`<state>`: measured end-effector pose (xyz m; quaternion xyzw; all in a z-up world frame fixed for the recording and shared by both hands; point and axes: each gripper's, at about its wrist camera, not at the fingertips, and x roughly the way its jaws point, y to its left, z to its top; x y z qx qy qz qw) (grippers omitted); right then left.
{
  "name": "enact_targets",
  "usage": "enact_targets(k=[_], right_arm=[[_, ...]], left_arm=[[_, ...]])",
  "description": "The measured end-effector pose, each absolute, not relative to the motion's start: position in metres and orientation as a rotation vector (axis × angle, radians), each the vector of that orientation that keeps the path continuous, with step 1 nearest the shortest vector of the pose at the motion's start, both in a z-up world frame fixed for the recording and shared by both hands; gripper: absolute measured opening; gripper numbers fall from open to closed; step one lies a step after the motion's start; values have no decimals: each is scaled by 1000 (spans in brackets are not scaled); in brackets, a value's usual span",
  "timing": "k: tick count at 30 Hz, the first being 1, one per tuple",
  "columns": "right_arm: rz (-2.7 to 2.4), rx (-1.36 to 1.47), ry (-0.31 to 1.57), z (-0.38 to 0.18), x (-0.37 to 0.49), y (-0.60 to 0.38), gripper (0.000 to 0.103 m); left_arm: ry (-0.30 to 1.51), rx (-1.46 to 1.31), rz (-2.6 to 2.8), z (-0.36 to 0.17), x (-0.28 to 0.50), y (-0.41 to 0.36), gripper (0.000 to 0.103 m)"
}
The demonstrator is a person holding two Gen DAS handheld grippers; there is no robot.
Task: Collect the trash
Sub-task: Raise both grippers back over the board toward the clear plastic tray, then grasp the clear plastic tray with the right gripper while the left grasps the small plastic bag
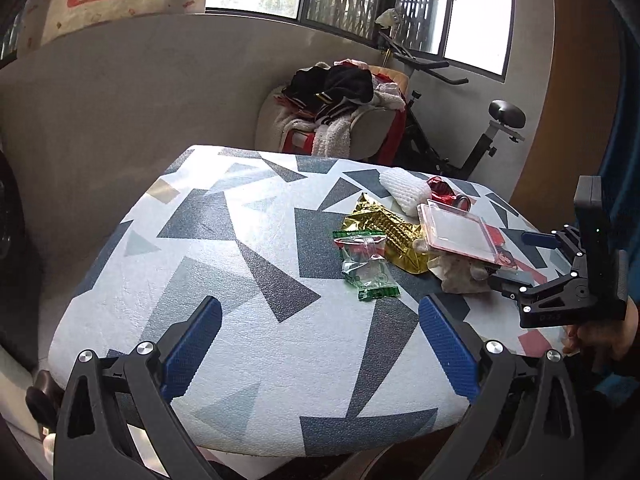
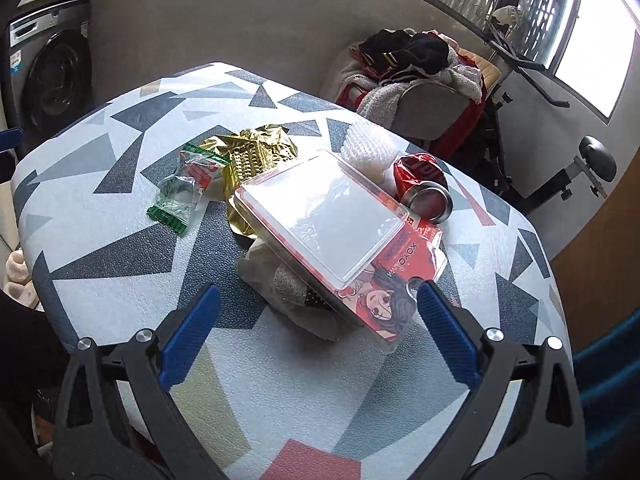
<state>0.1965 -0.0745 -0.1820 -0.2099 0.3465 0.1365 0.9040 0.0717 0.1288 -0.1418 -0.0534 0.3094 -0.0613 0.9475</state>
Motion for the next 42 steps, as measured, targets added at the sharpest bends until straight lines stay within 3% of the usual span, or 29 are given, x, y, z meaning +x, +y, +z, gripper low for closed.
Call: enact_targets(k=[10, 16, 21, 24, 32, 42], right_arm=[[222, -578, 757, -208, 251, -33, 96], [256, -498, 759, -201, 258, -39, 72], [307, -432, 691, -165, 239, -52, 41], [298, -369, 641, -139, 228, -76, 33], [246, -94, 641, -106, 221, -163, 24], [157, 38, 636, -122, 200, -227, 21]], left_arm=[[655, -156, -126, -162, 81, 136, 96], [660, -165, -139, -167, 82, 132, 96], [662, -177, -145, -168, 84, 131, 96], [658, -167, -153, -166, 84, 127, 96], [679, -149, -197, -165, 95, 112, 96], [791, -206, -270, -169, 133, 92, 92]])
